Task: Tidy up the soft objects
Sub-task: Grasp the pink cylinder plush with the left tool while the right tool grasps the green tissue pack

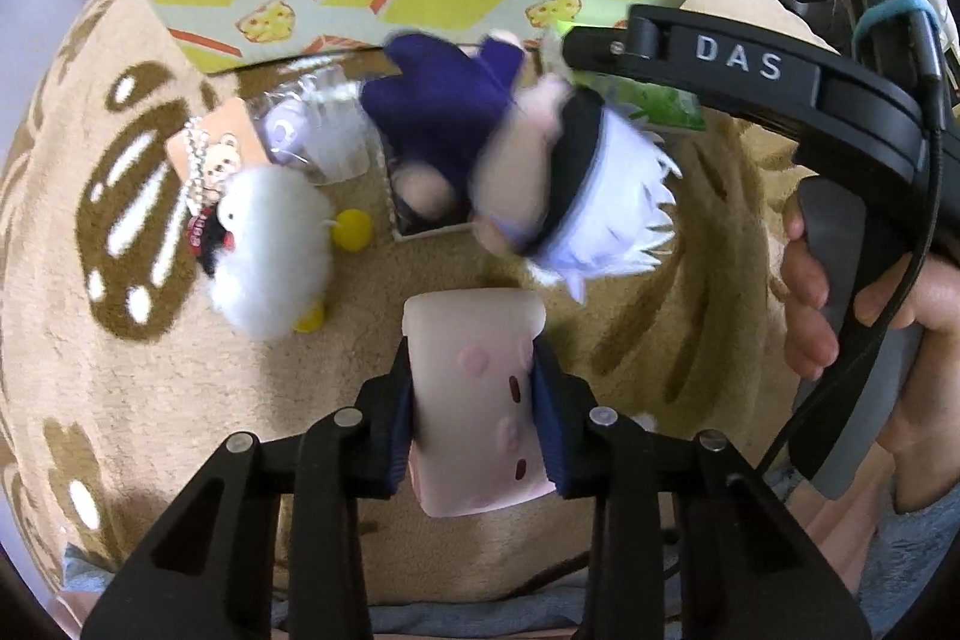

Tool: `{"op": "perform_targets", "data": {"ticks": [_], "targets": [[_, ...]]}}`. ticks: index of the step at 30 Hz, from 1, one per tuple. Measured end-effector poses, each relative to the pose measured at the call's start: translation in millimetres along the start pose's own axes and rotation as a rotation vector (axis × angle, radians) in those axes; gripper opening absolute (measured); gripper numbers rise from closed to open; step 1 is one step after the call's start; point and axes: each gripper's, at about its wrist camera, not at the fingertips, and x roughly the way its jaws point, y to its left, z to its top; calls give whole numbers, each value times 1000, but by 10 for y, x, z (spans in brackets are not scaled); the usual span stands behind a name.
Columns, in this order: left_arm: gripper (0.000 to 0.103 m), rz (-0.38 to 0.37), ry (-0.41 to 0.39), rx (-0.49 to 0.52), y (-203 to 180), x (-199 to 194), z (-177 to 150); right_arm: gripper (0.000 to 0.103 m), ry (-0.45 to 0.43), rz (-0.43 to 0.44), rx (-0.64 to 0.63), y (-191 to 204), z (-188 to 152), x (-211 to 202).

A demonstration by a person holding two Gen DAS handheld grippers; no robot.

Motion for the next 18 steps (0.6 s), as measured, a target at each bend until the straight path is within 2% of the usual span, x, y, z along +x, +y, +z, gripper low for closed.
{"op": "perform_targets", "data": {"ticks": [5, 13, 18], "targets": [[32, 41, -44, -6, 104, -75, -58, 75, -38, -22, -8, 12, -23, -120], [32, 101, -152, -27, 189, -338, -146, 75, -151, -68, -52, 59, -69, -474], [32, 118, -222, -43, 271, -540, -212, 75, -201, -61, -70, 105, -145, -703]]}}
